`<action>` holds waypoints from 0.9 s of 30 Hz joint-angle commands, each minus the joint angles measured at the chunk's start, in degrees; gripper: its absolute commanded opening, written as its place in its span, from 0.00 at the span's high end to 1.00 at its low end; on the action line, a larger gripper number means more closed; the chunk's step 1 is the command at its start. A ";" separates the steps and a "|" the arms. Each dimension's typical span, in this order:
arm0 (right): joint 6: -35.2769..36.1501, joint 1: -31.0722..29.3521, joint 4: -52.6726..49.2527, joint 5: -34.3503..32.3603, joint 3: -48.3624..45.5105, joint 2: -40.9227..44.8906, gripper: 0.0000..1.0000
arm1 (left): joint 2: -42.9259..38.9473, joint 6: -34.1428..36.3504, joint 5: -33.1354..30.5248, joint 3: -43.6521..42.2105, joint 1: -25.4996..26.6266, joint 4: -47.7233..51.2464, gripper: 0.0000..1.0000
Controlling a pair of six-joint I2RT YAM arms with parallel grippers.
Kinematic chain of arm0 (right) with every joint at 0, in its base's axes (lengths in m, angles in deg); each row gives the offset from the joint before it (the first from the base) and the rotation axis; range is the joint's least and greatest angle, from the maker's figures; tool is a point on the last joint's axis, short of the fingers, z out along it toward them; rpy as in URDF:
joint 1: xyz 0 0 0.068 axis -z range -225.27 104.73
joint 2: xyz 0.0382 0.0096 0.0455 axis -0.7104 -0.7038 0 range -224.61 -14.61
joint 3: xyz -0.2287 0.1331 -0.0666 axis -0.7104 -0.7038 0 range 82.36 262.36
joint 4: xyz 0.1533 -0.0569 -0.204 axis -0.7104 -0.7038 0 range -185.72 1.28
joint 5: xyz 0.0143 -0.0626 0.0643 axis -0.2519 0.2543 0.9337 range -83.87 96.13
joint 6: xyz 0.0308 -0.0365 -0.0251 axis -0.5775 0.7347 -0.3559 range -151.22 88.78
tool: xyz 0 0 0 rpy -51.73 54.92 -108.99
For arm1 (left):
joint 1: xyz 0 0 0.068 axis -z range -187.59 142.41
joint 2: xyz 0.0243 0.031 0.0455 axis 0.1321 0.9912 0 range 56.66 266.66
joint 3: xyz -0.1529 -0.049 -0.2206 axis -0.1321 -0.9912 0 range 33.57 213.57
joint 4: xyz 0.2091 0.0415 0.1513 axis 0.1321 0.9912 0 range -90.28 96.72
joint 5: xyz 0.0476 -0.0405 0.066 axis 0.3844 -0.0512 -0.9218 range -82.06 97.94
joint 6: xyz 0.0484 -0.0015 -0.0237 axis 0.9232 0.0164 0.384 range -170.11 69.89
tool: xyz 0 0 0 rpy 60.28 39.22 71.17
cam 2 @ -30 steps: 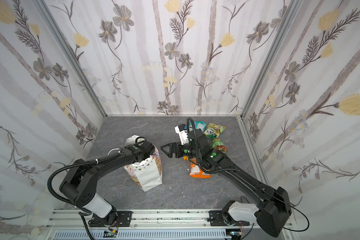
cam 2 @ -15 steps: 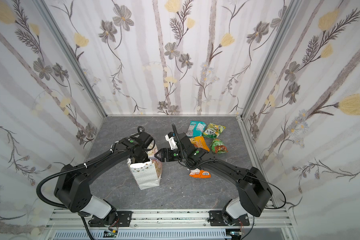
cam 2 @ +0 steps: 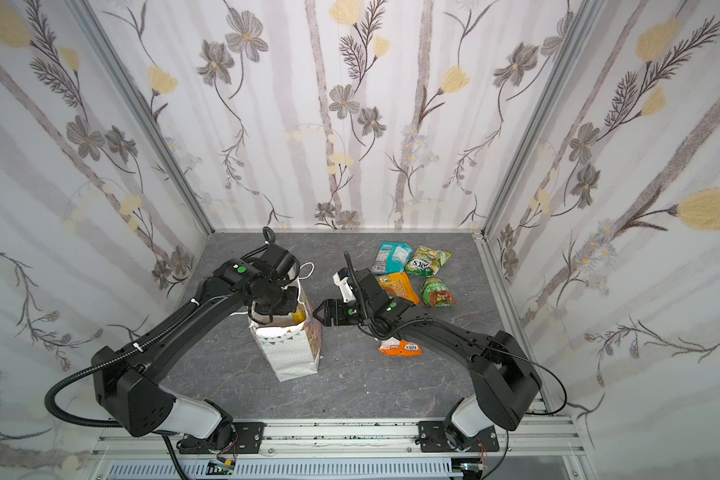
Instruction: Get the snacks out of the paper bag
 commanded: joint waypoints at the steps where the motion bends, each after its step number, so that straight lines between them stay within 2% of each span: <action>1: -0.69 -0.10 0.38 -0.53 0.31 0.26 0.15 | -1.32 0.60 -5.58 0.60 -0.08 2.60 1.00; 3: -0.70 -0.10 0.56 -0.25 0.39 0.66 0.15 | -1.56 -0.27 -3.95 -0.08 -0.05 2.54 0.98; 6: -0.87 -0.10 0.48 0.07 0.95 1.17 0.15 | -0.29 -2.61 1.60 -1.08 -0.11 3.77 0.70; 9: -0.71 -0.10 -0.68 -0.03 1.99 1.94 0.13 | 0.60 -4.70 8.16 -3.28 0.13 4.76 0.53; 15: 0.16 -0.01 -1.36 -1.59 3.10 3.27 0.11 | 1.92 -5.69 15.25 -7.12 1.76 5.71 0.39; 19: 0.23 -0.01 -1.42 -1.16 2.95 2.93 0.11 | 3.55 -5.09 19.46 -11.06 2.15 3.82 0.36; 27: 0.20 -0.01 -1.36 -1.28 1.79 3.65 0.10 | 8.80 -4.67 21.20 -17.82 2.95 -1.68 0.29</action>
